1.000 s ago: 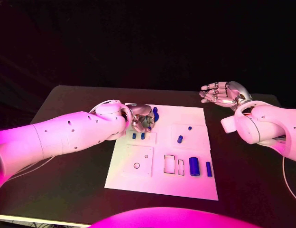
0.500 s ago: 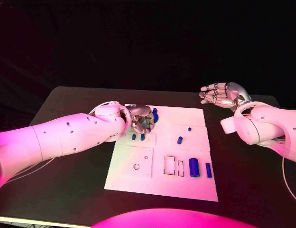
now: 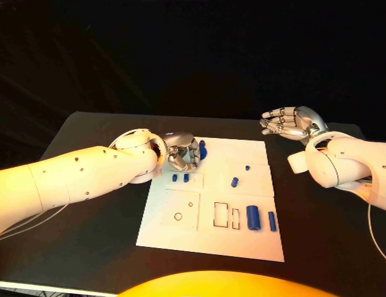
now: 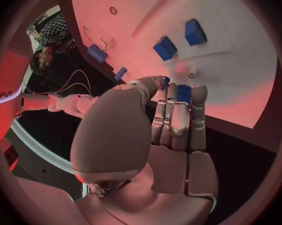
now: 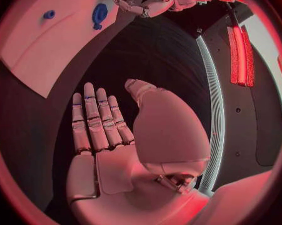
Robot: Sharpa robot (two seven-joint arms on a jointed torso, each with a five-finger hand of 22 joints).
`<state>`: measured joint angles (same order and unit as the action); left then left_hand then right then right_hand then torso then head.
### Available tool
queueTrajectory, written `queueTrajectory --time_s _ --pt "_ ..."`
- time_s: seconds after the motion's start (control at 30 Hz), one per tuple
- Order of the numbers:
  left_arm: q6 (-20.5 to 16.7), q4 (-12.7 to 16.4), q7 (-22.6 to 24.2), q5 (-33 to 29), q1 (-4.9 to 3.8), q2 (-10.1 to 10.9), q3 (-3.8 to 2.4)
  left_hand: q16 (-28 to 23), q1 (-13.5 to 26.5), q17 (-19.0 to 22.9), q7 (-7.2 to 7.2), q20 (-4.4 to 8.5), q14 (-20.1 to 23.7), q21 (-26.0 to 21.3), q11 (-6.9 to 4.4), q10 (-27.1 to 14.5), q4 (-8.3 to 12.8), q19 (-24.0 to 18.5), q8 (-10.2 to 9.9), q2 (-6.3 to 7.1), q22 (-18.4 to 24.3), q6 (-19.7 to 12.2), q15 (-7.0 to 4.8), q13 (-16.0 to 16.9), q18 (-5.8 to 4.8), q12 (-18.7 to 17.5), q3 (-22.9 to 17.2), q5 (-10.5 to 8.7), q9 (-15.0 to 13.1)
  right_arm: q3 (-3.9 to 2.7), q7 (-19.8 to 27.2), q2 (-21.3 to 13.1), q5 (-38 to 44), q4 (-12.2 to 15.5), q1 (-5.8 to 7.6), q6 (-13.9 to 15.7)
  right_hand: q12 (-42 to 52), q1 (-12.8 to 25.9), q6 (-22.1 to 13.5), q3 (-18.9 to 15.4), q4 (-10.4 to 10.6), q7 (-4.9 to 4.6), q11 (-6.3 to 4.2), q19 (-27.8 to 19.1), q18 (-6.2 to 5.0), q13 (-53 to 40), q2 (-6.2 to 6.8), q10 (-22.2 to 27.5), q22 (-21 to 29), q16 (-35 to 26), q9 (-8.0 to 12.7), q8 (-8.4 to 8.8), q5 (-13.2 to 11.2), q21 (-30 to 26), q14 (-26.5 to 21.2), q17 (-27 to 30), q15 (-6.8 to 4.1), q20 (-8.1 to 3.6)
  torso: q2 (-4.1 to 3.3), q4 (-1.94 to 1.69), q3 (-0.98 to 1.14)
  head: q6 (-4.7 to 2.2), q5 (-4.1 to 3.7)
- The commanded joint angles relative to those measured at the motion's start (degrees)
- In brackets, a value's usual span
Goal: Assemble the parts on the task board
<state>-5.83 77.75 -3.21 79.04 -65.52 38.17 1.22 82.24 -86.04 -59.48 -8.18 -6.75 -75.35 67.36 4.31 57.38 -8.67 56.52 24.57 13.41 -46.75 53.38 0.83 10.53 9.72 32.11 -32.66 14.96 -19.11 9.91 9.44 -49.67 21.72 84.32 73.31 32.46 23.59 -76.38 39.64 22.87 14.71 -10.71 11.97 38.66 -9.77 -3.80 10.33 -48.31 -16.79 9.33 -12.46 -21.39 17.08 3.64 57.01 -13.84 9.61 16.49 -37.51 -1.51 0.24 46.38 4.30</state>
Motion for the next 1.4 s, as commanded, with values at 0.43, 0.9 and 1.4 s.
queueTrajectory --time_s 0.43,0.9,1.4 --pt "0.5 1.9 -1.0 -0.6 -0.08 2.9 -1.08 0.2 0.6 0.4 0.14 0.07 -0.1 0.3 0.05 0.6 -0.2 0.3 -0.6 0.25 0.0 0.5 -0.03 0.0 -0.20 -0.4 -0.2 0.02 -0.1 -0.02 0.6 0.1 0.2 -0.1 -0.03 -0.9 0.3 0.0 0.5 -0.3 0.1 -4.92 0.02 -0.3 -0.58 0.1 -0.36 -0.1 0.0 -0.2 0.1 -0.03 0.0 0.1 0.4 0.1 -0.06 0.07 0.01 -0.03 0.07 0.21 0.27" --pt "1.8 0.8 -1.5 0.2 -0.07 3.2 -1.09 0.2 0.7 0.5 0.18 0.09 -0.1 0.2 -0.01 0.9 -0.2 0.2 -0.7 0.26 0.1 0.7 -0.08 0.0 -0.20 -0.5 -0.3 0.02 -0.1 -0.02 0.6 0.1 0.2 0.0 -0.03 -0.9 0.3 0.0 0.5 -0.3 0.1 -4.90 0.01 -0.3 -0.58 0.1 -0.39 -0.1 0.1 -0.2 0.1 -0.05 0.0 0.1 0.4 0.2 -0.06 0.07 -0.04 0.10 0.17 0.23 0.54" --pt "3.5 -0.6 -1.5 0.0 -0.04 2.3 -0.77 0.2 0.8 0.6 0.22 0.10 0.0 0.1 -0.04 1.0 -0.2 0.1 -0.7 0.34 0.3 0.8 -0.10 0.0 -0.15 -0.6 -0.3 -0.01 -0.1 -0.02 0.6 0.1 0.2 0.0 -0.03 -0.9 0.3 -0.1 0.6 -0.3 0.1 -4.89 0.00 -0.2 -0.59 0.1 -0.39 -0.2 0.2 -0.2 0.1 -0.06 0.0 0.1 0.5 0.2 -0.07 0.07 -0.05 0.08 0.12 0.38 0.46"
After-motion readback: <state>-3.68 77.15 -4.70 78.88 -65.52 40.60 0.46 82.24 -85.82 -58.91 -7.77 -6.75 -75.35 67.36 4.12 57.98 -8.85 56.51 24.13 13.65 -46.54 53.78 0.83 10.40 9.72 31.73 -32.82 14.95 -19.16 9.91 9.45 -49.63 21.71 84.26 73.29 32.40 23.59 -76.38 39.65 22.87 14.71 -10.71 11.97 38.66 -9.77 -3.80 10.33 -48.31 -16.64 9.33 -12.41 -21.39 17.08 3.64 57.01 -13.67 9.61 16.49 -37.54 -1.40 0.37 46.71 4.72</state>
